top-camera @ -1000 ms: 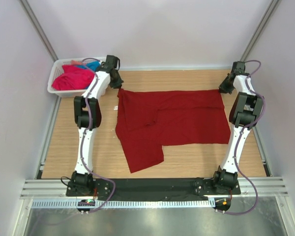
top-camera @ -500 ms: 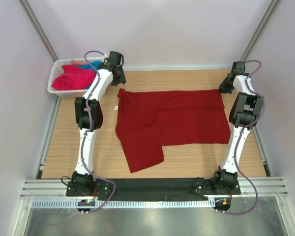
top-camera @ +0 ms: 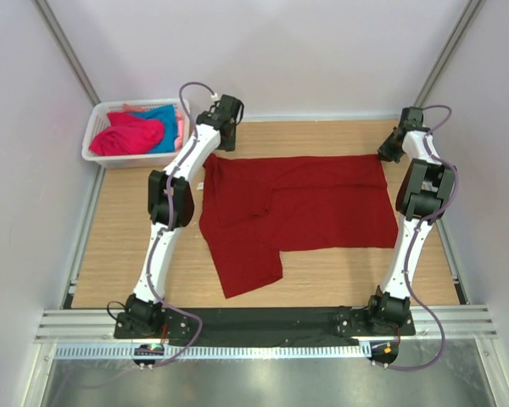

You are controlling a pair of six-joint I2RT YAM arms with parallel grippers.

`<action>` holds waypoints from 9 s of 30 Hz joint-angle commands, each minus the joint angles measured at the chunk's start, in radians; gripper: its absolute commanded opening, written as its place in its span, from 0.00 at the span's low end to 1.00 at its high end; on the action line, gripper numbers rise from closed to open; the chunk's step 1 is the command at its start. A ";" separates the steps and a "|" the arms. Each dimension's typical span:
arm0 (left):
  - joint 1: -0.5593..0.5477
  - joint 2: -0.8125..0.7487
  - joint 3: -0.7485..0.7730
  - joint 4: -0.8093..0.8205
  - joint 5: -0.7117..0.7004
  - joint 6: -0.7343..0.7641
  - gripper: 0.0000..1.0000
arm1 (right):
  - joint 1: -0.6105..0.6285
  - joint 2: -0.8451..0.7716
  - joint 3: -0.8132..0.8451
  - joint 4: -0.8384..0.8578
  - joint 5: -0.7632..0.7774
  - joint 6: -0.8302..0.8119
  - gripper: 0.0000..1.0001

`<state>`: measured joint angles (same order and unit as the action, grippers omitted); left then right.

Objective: Fold and stack the t-shirts
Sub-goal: Fold the tshirt

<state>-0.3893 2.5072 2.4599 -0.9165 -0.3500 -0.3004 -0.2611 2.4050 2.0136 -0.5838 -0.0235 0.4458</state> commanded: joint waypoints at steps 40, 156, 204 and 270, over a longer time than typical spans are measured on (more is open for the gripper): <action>0.172 -0.128 -0.022 0.108 0.206 -0.143 0.40 | -0.013 -0.041 0.052 -0.085 0.137 0.022 0.21; -0.281 -1.205 -1.684 0.125 0.234 -0.734 0.00 | -0.029 -0.945 -1.158 -0.157 0.353 0.462 0.01; 0.105 -0.242 -0.269 -0.246 0.123 -0.306 0.00 | 0.069 -0.311 -0.351 -0.321 0.224 -0.029 0.01; 0.032 -0.553 -0.989 -0.008 0.069 -0.184 0.00 | -0.044 -0.526 -0.716 -0.185 0.332 0.100 0.01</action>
<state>-0.3618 2.0018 1.4563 -0.8421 -0.1932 -0.5213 -0.2832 1.9305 1.3281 -0.7090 0.2176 0.6037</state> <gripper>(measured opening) 0.019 0.052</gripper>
